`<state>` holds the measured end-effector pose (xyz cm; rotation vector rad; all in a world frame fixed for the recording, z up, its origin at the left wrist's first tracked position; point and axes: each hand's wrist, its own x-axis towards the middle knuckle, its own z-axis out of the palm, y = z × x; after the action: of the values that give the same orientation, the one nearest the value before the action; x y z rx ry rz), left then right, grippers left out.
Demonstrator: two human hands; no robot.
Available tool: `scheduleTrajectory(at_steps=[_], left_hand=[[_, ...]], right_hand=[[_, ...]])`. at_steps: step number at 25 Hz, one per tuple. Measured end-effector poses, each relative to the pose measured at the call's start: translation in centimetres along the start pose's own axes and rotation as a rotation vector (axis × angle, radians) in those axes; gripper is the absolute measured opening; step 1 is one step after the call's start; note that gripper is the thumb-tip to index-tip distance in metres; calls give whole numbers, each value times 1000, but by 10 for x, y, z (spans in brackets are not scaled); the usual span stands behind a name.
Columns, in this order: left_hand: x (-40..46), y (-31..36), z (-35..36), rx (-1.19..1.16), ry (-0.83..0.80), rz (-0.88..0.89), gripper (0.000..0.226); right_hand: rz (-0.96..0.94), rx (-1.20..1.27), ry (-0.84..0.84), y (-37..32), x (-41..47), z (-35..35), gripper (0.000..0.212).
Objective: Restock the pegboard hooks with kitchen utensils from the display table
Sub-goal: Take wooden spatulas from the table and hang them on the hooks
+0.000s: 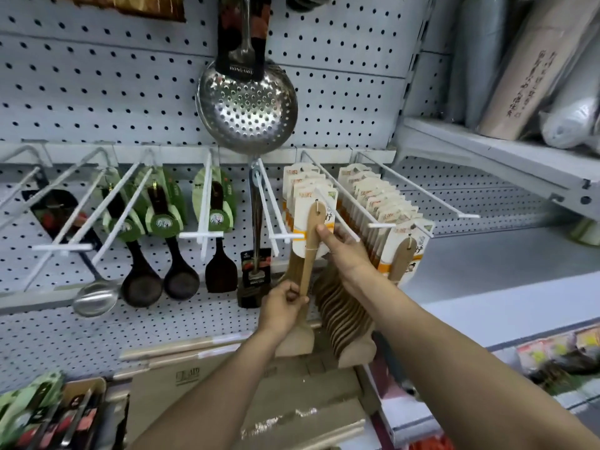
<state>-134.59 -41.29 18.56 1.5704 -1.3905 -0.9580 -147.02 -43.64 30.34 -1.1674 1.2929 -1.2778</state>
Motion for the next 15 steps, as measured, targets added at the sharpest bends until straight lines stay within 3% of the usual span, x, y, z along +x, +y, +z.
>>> scheduleTrajectory(at_steps=[3, 7, 12, 15], left_hand=[[-19, 11, -9, 52, 21, 1, 36], [-67, 34, -45, 198, 67, 49, 50], [-146, 74, -120, 540, 168, 178, 62], [-208, 87, -160, 719, 202, 230, 61]], right_hand=[[49, -112, -39, -3, -26, -3, 50], [53, -414, -127, -15, -76, -17, 64], [-263, -1158, -268, -52, -139, -29, 66], [-462, -1368, -312, -75, -188, -27, 67]])
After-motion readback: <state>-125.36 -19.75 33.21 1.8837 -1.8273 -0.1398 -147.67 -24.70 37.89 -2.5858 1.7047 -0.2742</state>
